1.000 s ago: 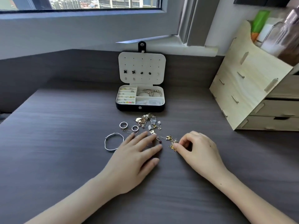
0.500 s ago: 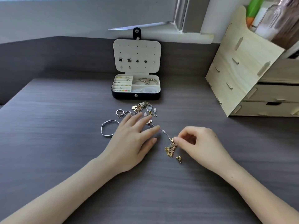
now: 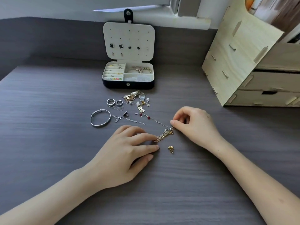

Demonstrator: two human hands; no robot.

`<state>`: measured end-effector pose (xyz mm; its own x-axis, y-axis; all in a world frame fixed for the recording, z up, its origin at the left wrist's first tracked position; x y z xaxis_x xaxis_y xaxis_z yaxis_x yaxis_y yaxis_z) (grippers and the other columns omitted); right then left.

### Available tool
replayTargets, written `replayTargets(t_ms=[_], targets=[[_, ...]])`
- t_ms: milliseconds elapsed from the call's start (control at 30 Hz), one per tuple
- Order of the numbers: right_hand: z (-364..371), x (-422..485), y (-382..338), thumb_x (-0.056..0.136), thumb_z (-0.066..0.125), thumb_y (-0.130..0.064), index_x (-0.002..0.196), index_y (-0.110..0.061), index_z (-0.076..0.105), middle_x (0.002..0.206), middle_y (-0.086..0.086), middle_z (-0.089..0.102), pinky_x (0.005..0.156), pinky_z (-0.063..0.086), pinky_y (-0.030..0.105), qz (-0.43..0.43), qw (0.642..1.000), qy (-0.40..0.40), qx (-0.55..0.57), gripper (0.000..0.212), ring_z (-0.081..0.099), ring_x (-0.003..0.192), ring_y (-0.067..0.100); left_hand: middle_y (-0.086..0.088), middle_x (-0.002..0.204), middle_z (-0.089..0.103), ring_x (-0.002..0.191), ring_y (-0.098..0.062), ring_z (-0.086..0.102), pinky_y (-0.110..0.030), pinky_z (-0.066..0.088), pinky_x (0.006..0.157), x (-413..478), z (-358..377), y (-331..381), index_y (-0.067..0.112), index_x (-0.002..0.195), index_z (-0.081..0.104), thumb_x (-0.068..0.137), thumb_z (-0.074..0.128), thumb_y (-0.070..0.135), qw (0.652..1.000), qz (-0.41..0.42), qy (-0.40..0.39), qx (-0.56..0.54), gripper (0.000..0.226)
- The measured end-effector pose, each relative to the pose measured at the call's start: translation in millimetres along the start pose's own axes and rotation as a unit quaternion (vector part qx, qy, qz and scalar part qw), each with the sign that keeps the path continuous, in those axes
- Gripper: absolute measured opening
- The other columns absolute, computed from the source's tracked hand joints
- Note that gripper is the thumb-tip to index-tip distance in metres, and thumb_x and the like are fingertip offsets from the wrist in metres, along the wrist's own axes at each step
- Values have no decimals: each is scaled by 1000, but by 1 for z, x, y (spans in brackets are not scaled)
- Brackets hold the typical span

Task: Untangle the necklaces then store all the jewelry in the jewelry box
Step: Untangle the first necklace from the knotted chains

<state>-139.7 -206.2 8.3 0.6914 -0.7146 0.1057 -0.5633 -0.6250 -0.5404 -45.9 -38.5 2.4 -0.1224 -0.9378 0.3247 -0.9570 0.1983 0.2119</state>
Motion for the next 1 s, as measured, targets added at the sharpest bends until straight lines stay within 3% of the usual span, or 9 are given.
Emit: replayTargets(t_ms=[267, 367, 467, 667, 833, 1000], targets=[[-10, -11, -8, 77, 71, -38, 79, -26, 57, 68, -9, 60, 59, 34, 14, -11, 999, 31, 31, 19, 48, 61, 2, 9, 100, 67, 88, -20, 57, -34, 42, 79, 2, -11, -7, 19, 102, 71, 91, 50, 28, 999, -21, 49, -11, 25], [-9, -32, -23, 68, 71, -51, 69, -30, 58, 63, -13, 58, 57, 32, 13, -60, 996, -61, 5, 25, 49, 65, 1, 5, 95, 65, 83, -24, 56, -35, 43, 71, 16, -8, -10, 20, 101, 70, 92, 48, 28, 998, -44, 52, -8, 25], [0, -49, -23, 72, 70, -49, 69, -30, 57, 65, -14, 55, 60, 33, 16, -81, 987, -129, -55, 23, 49, 71, 2, 2, 92, 63, 78, -25, 53, -38, 43, 65, 33, -1, -10, 26, 102, 71, 91, 50, 29, 998, -39, 48, -4, 24], [-16, -23, 10, 77, 71, -35, 72, -29, 61, 63, -13, 60, 56, 33, 10, -3, 999, -39, -20, 13, 51, 61, -3, 3, 92, 62, 79, -24, 53, -36, 42, 66, 28, -1, -11, 27, 101, 73, 87, 55, 25, 999, -25, 43, -17, 23], [-4, 22, 2, 80, 69, -33, 79, -28, 63, 66, -10, 59, 62, 32, 25, -13, 1000, 5, -13, 7, 50, 64, 5, 4, 96, 61, 82, -22, 53, -35, 40, 71, 13, -5, -8, 30, 99, 73, 87, 53, 26, 999, -6, 26, -41, 24], [6, 39, -14, 83, 66, -39, 93, -28, 63, 65, -11, 54, 68, 36, 27, -31, 999, 0, -34, 15, 50, 71, 11, 1, 108, 61, 96, -23, 53, -39, 41, 79, 4, -6, -2, 35, 105, 71, 90, 48, 27, 998, 18, 4, -52, 28]])
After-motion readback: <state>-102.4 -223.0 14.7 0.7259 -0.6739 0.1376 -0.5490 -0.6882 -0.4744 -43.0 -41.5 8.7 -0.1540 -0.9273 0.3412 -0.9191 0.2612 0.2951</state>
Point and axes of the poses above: each hand's wrist, its own x-axis towards the middle knuckle, its own z-axis out of the palm, y = z × x, the point moved 6 cm from there along x, towards the middle knuckle
